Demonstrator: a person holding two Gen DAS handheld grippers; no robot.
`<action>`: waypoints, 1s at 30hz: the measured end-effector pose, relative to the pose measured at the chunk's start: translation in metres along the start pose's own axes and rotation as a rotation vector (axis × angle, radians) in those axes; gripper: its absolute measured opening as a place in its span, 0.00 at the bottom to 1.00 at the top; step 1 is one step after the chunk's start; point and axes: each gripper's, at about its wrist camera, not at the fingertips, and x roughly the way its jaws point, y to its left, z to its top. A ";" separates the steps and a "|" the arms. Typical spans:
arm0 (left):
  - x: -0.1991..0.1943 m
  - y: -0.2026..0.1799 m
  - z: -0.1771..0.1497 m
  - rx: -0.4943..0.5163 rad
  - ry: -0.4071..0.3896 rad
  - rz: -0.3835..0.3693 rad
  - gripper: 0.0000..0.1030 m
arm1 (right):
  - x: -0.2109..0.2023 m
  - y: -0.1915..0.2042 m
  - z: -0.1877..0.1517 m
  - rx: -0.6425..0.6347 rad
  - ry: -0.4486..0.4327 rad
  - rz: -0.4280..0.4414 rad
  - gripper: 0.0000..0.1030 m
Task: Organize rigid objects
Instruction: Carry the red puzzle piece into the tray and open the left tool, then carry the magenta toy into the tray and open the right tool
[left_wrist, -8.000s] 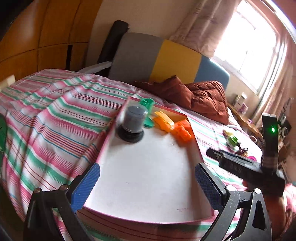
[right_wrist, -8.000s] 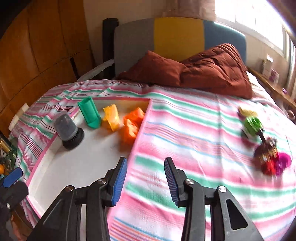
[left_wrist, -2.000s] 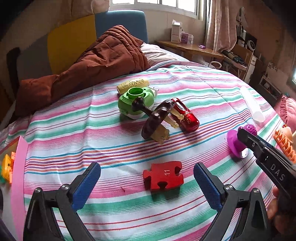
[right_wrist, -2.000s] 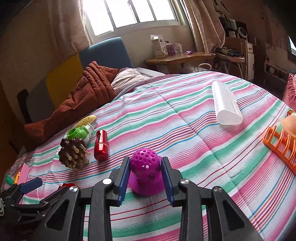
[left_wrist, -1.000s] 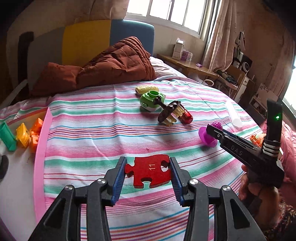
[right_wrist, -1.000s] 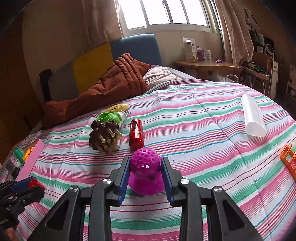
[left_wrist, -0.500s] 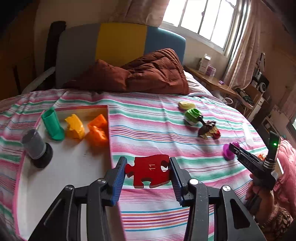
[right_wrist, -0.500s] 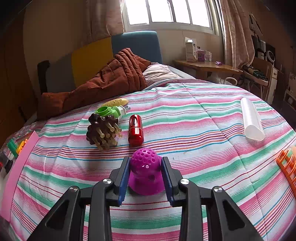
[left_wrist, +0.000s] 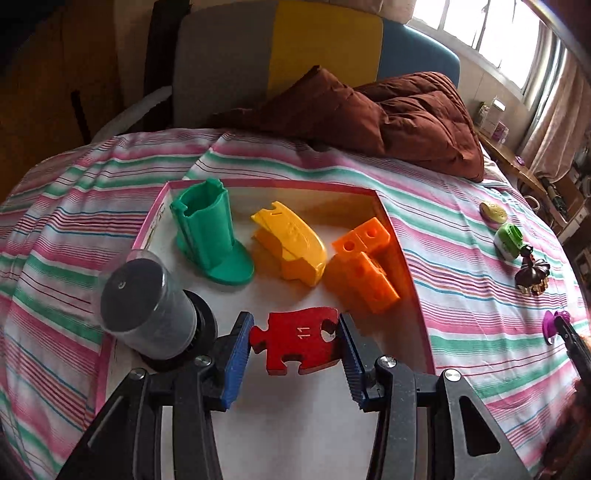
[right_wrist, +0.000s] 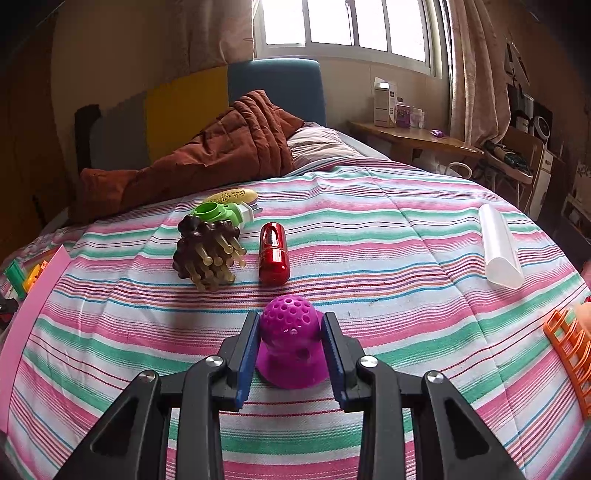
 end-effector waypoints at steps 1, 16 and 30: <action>0.003 0.002 0.002 -0.005 -0.002 0.016 0.45 | 0.000 0.000 0.000 -0.001 0.002 -0.002 0.32; -0.048 0.007 -0.027 -0.084 -0.144 -0.057 0.87 | 0.002 0.000 0.000 -0.005 0.011 -0.018 0.32; -0.100 -0.001 -0.098 0.026 -0.273 -0.070 0.95 | -0.011 0.021 -0.005 -0.033 0.035 0.017 0.32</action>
